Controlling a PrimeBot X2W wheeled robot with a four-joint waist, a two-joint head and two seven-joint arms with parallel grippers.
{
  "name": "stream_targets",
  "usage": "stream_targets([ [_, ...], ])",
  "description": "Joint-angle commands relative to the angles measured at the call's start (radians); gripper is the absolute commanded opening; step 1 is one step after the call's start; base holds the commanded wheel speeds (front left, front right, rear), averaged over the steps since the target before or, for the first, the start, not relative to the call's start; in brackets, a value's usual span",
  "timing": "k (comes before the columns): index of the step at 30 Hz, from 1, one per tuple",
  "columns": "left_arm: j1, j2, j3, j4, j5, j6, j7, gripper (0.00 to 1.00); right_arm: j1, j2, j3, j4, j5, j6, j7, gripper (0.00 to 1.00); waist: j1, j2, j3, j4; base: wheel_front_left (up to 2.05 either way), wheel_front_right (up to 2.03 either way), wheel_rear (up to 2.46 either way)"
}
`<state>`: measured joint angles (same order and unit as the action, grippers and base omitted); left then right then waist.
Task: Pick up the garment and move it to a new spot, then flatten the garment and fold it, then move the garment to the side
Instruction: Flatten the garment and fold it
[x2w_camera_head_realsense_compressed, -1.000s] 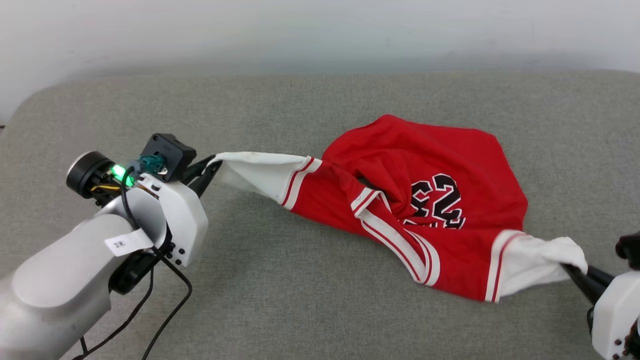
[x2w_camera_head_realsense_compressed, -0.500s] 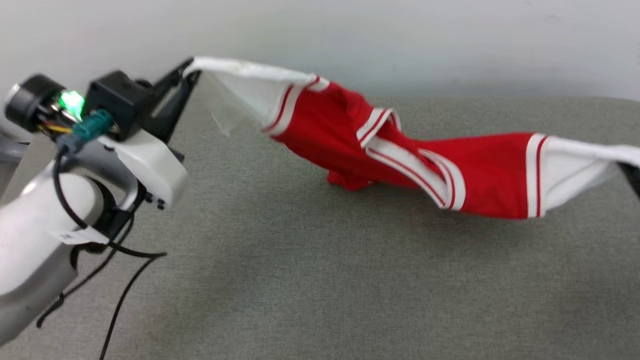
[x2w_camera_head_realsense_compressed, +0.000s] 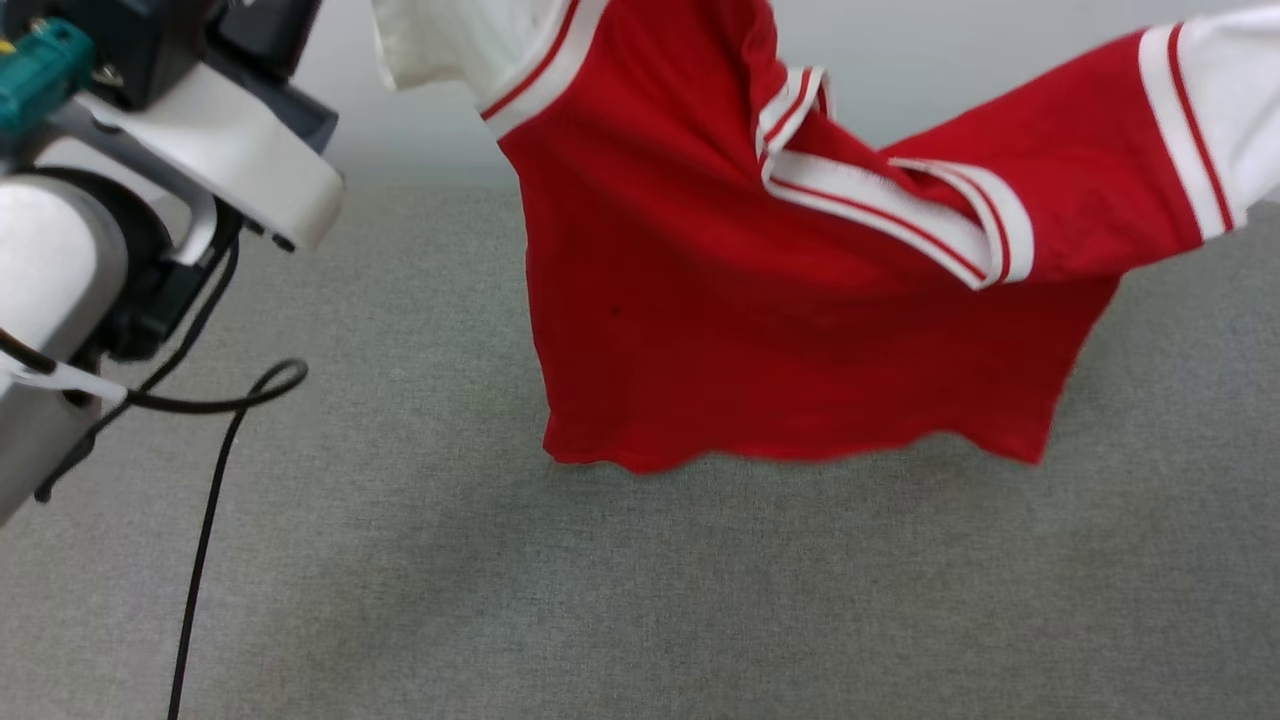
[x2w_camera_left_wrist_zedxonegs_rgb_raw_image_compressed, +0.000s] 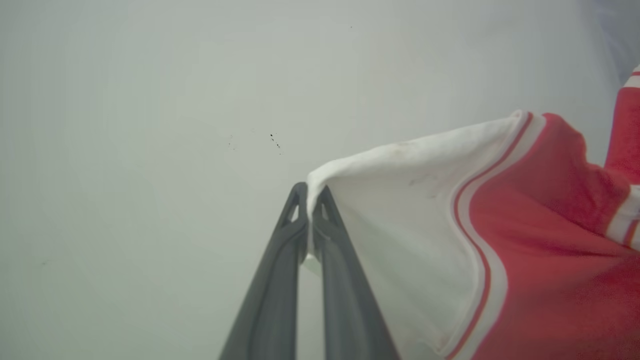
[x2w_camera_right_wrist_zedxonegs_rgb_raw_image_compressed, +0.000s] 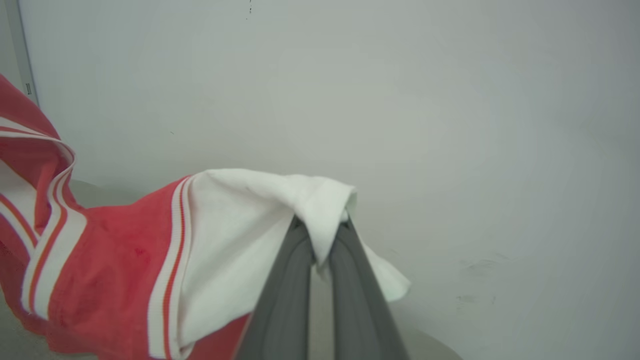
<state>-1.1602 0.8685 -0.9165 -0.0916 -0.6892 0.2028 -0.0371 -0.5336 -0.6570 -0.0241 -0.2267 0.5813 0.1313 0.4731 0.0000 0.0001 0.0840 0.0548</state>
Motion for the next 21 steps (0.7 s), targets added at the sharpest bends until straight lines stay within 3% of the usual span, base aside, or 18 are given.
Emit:
stream_targets([
  [1, -0.036, -0.015, 0.011, 0.006, 0.008, 0.000, 0.003, 0.00, -0.053, -0.004, 0.016, 0.021, 0.000, -0.001, 0.006, 0.00, 0.0000, -0.0001, 0.018, 0.000, 0.00, 0.00, 0.00],
  [10, -0.176, -0.069, 0.063, 0.111, -0.006, -0.049, -0.022, 0.00, -0.306, -0.021, 0.093, 0.142, -0.013, -0.001, 0.008, 0.00, 0.0000, -0.0001, 0.135, 0.001, 0.00, 0.00, 0.00],
  [21, -0.428, -0.176, 0.137, 0.399, 0.013, -0.122, -0.132, 0.00, -0.779, 0.003, 0.224, 0.453, -0.109, -0.001, -0.043, 0.00, 0.0000, -0.0001, 0.337, -0.008, 0.00, 0.00, 0.00],
])
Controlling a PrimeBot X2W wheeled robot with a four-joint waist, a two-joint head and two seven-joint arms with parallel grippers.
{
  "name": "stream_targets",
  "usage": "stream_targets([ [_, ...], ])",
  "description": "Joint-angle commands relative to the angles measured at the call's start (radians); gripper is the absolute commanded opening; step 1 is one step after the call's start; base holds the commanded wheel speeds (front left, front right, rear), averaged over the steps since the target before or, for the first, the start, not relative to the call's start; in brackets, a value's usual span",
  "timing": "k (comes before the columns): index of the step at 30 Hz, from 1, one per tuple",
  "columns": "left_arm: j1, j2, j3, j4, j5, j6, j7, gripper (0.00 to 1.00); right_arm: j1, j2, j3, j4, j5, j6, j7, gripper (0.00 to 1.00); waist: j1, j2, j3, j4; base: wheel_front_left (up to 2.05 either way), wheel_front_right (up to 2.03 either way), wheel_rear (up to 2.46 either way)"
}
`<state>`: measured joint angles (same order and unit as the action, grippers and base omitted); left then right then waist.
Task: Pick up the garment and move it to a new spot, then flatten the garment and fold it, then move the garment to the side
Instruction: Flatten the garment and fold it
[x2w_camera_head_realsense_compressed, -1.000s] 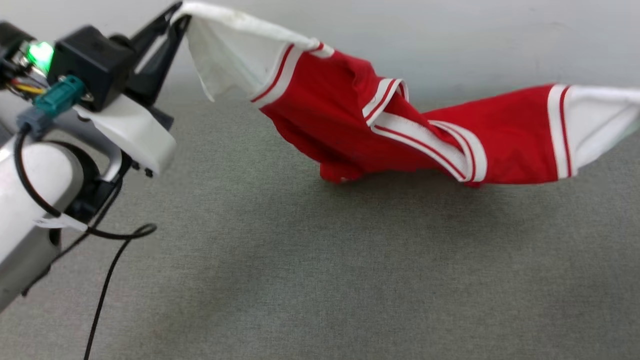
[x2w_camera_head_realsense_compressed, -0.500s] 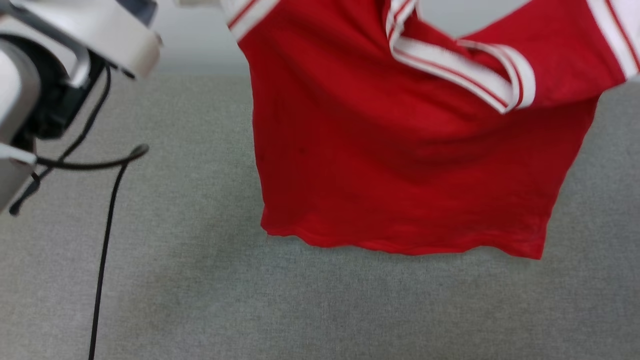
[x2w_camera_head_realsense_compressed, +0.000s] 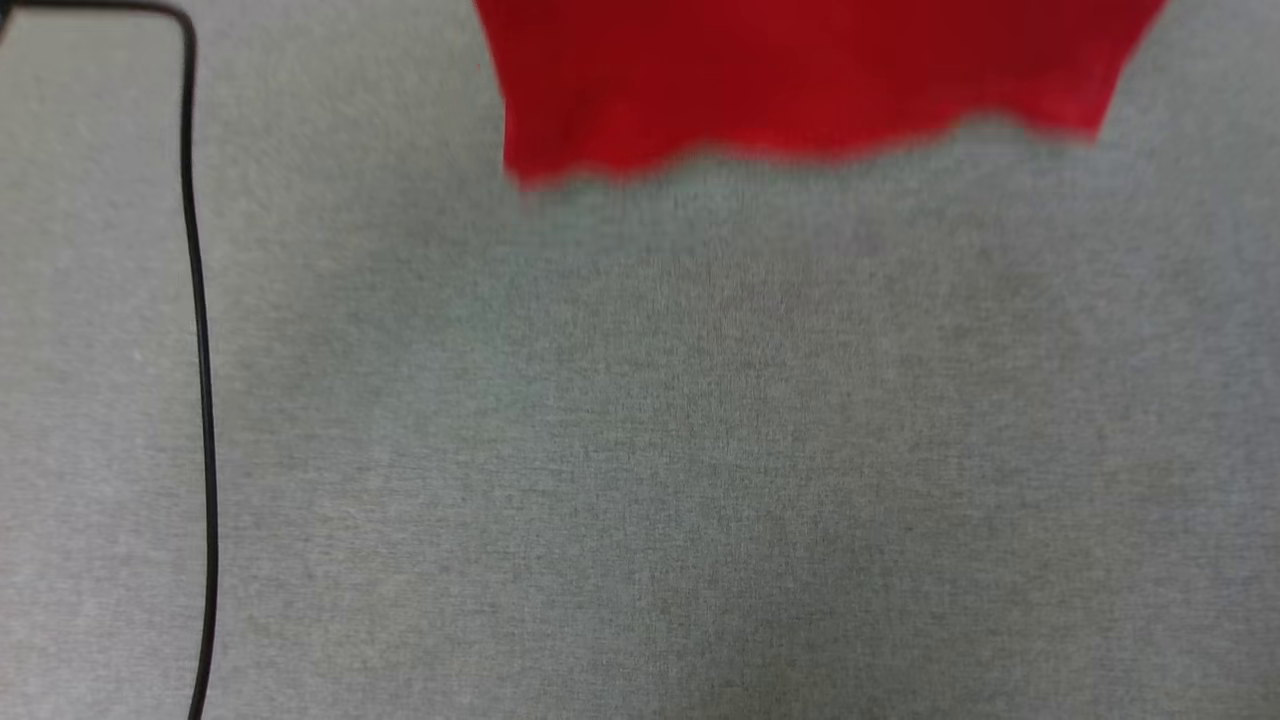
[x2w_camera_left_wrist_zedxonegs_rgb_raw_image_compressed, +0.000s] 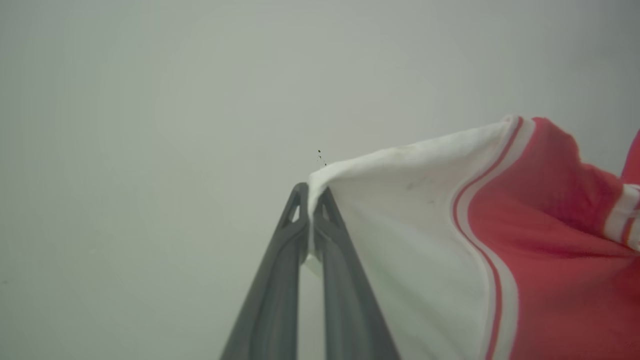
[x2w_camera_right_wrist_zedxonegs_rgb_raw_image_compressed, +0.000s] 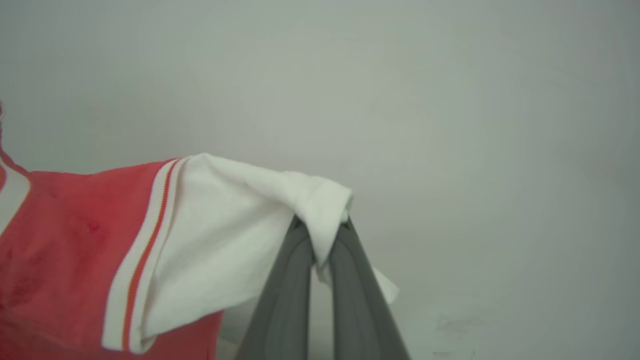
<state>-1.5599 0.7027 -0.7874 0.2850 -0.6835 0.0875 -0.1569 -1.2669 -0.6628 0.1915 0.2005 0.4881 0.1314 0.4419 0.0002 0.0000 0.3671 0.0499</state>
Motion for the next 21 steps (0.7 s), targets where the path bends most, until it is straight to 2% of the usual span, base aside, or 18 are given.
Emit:
stream_targets([
  [1, -0.048, -0.017, 0.011, 0.041, 0.010, -0.011, -0.021, 0.00, -0.087, 0.020, 0.014, 0.053, -0.023, -0.001, -0.024, 0.00, -0.0002, 0.0000, 0.067, -0.003, 0.00, 0.00, 0.00],
  [8, -0.112, -0.044, 0.038, 0.135, 0.000, -0.032, -0.059, 0.00, -0.250, 0.066, 0.065, 0.186, -0.066, -0.001, -0.093, 0.00, -0.0002, 0.0000, 0.131, -0.005, 0.00, 0.00, 0.00],
  [12, -0.109, -0.051, 0.043, 0.196, -0.001, -0.049, -0.080, 0.00, -0.284, 0.082, 0.100, 0.256, -0.059, -0.001, -0.128, 0.00, -0.0002, 0.0000, 0.165, -0.001, 0.00, 0.00, 0.00],
  [17, -0.043, -0.065, 0.056, 0.238, -0.016, -0.063, -0.101, 0.00, -0.235, 0.073, 0.143, 0.321, -0.033, -0.001, -0.176, 0.00, -0.0002, 0.0000, 0.188, 0.009, 0.00, 0.00, 0.00],
  [21, 0.083, -0.052, 0.091, 0.180, -0.013, -0.035, -0.109, 0.00, -0.151, 0.045, 0.177, 0.318, 0.014, -0.001, -0.228, 0.00, -0.0002, 0.0000, 0.183, 0.016, 0.00, 0.00, 0.00],
])
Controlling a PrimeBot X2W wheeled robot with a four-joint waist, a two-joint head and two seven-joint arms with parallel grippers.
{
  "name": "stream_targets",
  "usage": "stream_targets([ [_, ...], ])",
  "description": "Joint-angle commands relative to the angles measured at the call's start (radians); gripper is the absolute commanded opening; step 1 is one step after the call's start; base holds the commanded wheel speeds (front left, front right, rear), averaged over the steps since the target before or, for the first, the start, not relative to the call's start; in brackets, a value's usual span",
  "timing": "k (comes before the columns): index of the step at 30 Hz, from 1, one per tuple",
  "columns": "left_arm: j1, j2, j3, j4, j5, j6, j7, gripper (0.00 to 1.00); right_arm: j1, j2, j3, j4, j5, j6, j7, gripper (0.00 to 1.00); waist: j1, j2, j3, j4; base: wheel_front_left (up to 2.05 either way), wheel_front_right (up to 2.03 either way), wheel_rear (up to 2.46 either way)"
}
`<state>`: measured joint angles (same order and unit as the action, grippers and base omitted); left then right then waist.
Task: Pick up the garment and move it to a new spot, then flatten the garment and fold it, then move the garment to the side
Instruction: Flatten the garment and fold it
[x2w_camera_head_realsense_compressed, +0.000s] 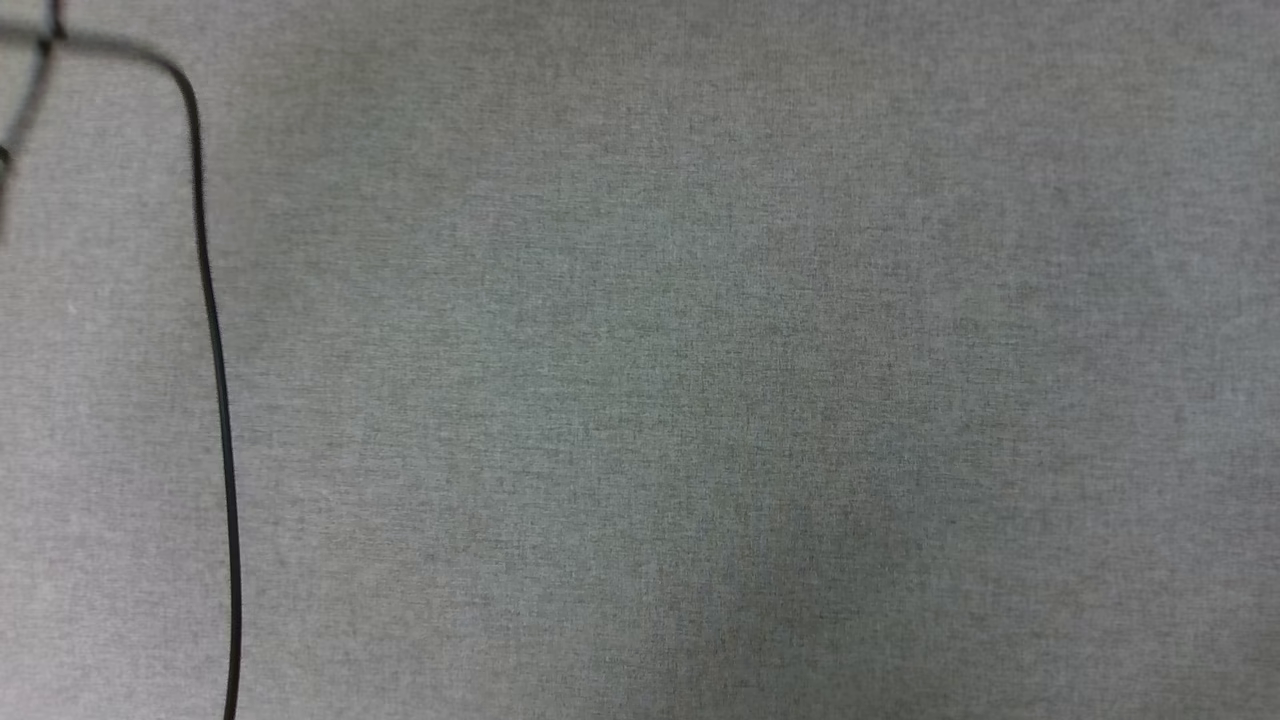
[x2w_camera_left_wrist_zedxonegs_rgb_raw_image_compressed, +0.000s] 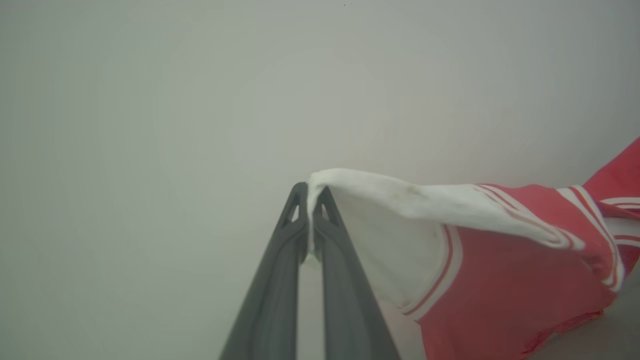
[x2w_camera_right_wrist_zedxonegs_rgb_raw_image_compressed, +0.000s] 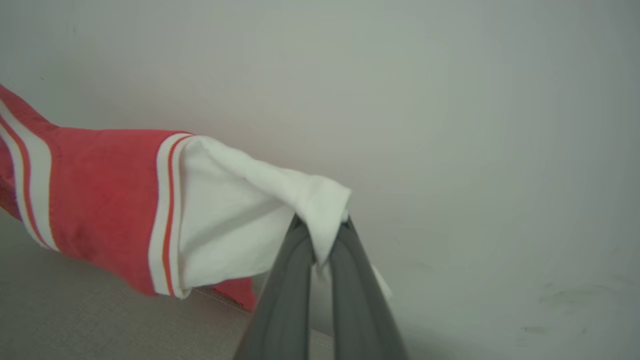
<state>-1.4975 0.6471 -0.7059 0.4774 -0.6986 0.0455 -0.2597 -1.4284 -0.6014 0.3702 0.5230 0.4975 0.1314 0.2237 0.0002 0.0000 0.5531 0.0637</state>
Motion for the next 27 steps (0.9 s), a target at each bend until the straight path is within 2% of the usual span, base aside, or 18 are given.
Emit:
stream_targets([
  [1, 0.064, 0.008, 0.022, -0.046, 0.011, 0.020, -0.007, 0.00, 0.044, -0.021, 0.007, -0.010, 0.020, -0.001, -0.022, 0.00, -0.0002, 0.0000, -0.008, 0.005, 0.00, 0.00, 0.00],
  [6, 0.344, 0.034, 0.110, -0.219, 0.017, 0.089, -0.007, 0.00, 0.250, -0.051, 0.021, -0.063, 0.085, -0.001, -0.083, 0.00, -0.0002, 0.0000, -0.049, 0.007, 0.00, 0.00, 0.00],
  [10, 0.600, 0.018, 0.189, -0.330, 0.015, 0.142, -0.006, 0.00, 0.440, -0.040, 0.013, -0.108, 0.113, -0.001, -0.120, 0.00, -0.0002, 0.0000, -0.094, 0.004, 0.00, 0.00, 0.00],
  [13, 0.763, -0.004, 0.245, -0.369, 0.018, 0.158, -0.007, 0.00, 0.573, -0.026, -0.004, -0.130, 0.121, -0.001, -0.140, 0.00, -0.0002, 0.0000, -0.129, 0.002, 0.00, 0.00, 0.00],
  [19, 1.022, -0.056, 0.333, -0.383, 0.052, 0.143, -0.007, 0.00, 0.818, 0.014, -0.075, -0.174, 0.130, -0.001, -0.169, 0.00, -0.0002, 0.0000, -0.219, -0.001, 0.00, 0.00, 0.00],
  [27, 1.273, -0.124, 0.391, -0.366, 0.083, 0.127, -0.007, 0.00, 1.122, 0.067, -0.164, -0.256, 0.121, -0.001, -0.122, 0.00, -0.0002, 0.0000, -0.342, -0.003, 0.00, 0.00, 0.00],
])
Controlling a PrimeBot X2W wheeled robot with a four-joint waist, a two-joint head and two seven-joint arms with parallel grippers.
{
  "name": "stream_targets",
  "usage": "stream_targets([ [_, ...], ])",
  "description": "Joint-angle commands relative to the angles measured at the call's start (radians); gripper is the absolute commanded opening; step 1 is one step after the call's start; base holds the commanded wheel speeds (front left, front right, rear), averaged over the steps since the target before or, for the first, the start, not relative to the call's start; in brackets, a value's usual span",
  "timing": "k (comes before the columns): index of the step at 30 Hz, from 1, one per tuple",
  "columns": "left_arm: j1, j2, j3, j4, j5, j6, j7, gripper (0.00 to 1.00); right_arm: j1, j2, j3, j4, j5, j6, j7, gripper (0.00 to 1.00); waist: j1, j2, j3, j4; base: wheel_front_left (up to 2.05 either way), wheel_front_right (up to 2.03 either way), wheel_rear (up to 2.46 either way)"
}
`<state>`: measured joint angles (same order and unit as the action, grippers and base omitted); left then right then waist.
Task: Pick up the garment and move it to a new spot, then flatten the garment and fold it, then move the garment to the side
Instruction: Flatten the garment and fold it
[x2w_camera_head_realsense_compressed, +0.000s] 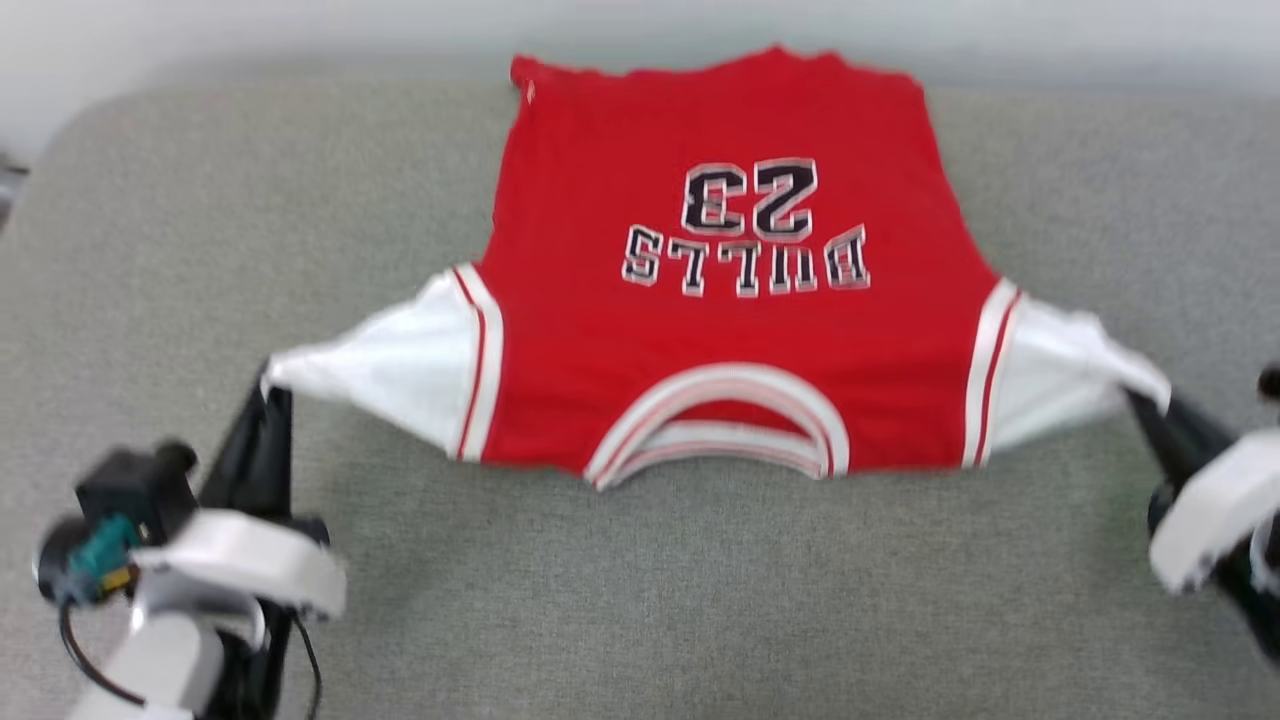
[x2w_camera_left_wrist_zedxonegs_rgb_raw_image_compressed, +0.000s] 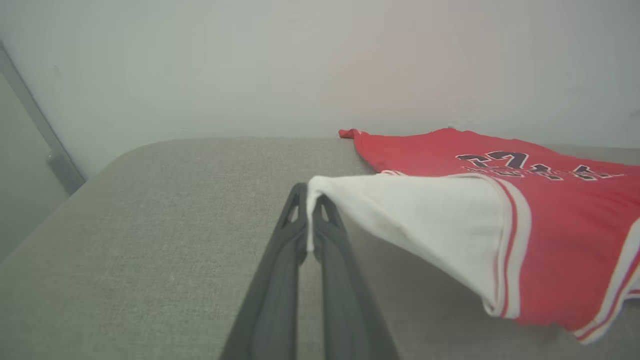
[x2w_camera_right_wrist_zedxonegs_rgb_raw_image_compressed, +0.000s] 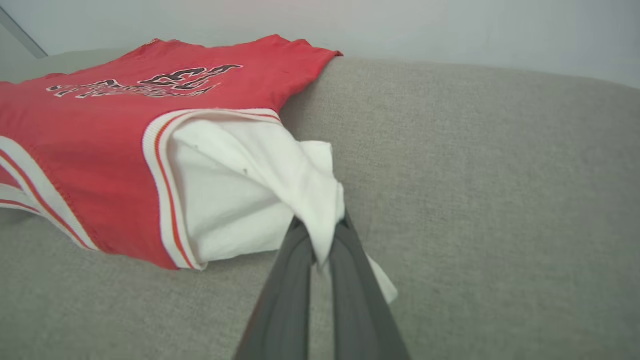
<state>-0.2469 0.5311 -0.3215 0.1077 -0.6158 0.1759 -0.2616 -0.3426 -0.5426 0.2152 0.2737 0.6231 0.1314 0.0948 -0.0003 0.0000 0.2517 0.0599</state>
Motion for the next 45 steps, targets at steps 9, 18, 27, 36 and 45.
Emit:
stream_targets([
  [9, 0.230, -0.071, 0.031, 0.060, 0.023, -0.030, -0.005, 0.00, 0.378, 0.088, -0.157, -0.079, -0.028, -0.002, 0.097, 0.00, 0.0003, 0.0000, -0.156, 0.015, 0.00, 0.00, 0.00],
  [18, 0.370, -0.111, 0.064, 0.088, 0.030, -0.037, -0.005, 0.00, 0.593, 0.143, -0.250, -0.096, -0.033, -0.002, 0.165, 0.00, 0.0003, 0.0000, -0.210, 0.020, 0.00, 0.00, 0.00],
  [27, 0.415, -0.148, 0.063, 0.100, 0.047, -0.063, -0.005, 0.00, 0.674, 0.166, -0.301, -0.128, -0.020, -0.002, 0.227, 0.00, 0.0003, 0.0000, -0.218, 0.032, 0.00, 0.00, 0.00],
  [36, 0.365, -0.172, 0.042, 0.094, 0.079, -0.095, -0.005, 0.00, 0.604, 0.146, -0.331, -0.217, -0.030, -0.001, 0.229, 1.00, 0.0003, 0.0000, -0.213, 0.037, 0.00, 0.00, 0.00],
  [45, 0.307, -0.191, 0.030, 0.036, 0.128, -0.105, -0.005, 0.00, 0.397, 0.091, -0.420, -0.355, -0.038, -0.001, 0.201, 1.00, 0.0003, 0.0000, -0.155, 0.065, 0.00, 0.00, 0.00],
])
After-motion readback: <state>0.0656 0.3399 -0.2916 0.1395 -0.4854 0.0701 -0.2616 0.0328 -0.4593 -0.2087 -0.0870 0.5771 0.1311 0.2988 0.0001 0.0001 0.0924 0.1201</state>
